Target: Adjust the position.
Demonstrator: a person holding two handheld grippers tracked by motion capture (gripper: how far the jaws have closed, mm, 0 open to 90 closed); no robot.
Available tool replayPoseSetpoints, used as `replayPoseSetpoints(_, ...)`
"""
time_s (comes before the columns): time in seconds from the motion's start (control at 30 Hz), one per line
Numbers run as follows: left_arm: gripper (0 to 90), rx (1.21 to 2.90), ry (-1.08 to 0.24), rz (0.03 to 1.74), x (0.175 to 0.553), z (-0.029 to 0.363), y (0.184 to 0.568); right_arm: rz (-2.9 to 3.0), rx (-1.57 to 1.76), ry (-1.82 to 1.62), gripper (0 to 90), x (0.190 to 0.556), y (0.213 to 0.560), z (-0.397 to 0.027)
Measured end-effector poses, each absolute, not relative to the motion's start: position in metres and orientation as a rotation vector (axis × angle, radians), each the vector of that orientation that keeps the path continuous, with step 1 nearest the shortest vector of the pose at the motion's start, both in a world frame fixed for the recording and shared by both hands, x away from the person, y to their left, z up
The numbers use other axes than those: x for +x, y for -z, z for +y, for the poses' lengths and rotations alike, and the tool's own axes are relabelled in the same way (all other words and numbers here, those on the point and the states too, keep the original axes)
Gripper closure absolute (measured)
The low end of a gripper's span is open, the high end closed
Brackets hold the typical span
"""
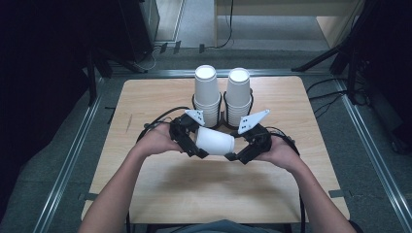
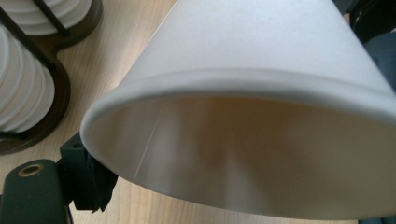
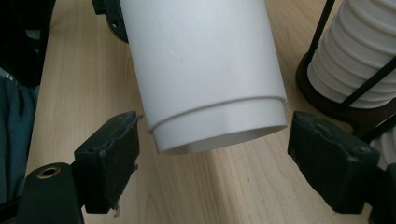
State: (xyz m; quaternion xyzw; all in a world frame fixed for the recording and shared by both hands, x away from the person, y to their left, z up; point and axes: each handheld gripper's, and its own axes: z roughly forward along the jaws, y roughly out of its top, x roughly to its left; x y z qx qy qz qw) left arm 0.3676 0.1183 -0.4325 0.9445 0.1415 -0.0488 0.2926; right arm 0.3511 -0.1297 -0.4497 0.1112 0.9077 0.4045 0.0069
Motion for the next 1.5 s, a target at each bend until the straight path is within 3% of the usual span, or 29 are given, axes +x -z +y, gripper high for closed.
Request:
replayPoseSetpoints(0.27, 9.6, 2.617, 0.08, 0.353, 0.372, 0.111, 0.433, 2.834, 0.362, -1.266, 17.3, 0.353, 0.453, -0.128)
replayPoseSetpoints(0.77, 9.5, 2.712, 0.135, 0.293, 0.371, 0.091, 0.444, 2.853, 0.354, -1.227, 17.3, 0.35, 0.463, -0.115)
replayPoseSetpoints(1.27, 8.6, 2.702, 0.135, 0.291, 0.37, 0.08, 0.443, 2.886, 0.307, -1.188, 21.0, 0.35, 0.474, -0.1)
replayPoseSetpoints(1.4, 6.6, 2.633, 0.116, 0.269, 0.369, 0.086, 0.438, 2.865, 0.306, -1.234, 21.1, 0.35, 0.469, -0.104)
replayPoseSetpoints(1.5, 0.0, 2.593, 0.113, 0.267, 0.369, 0.09, 0.437, 2.853, 0.32, -1.232, 21.1, 0.35, 0.467, -0.108)
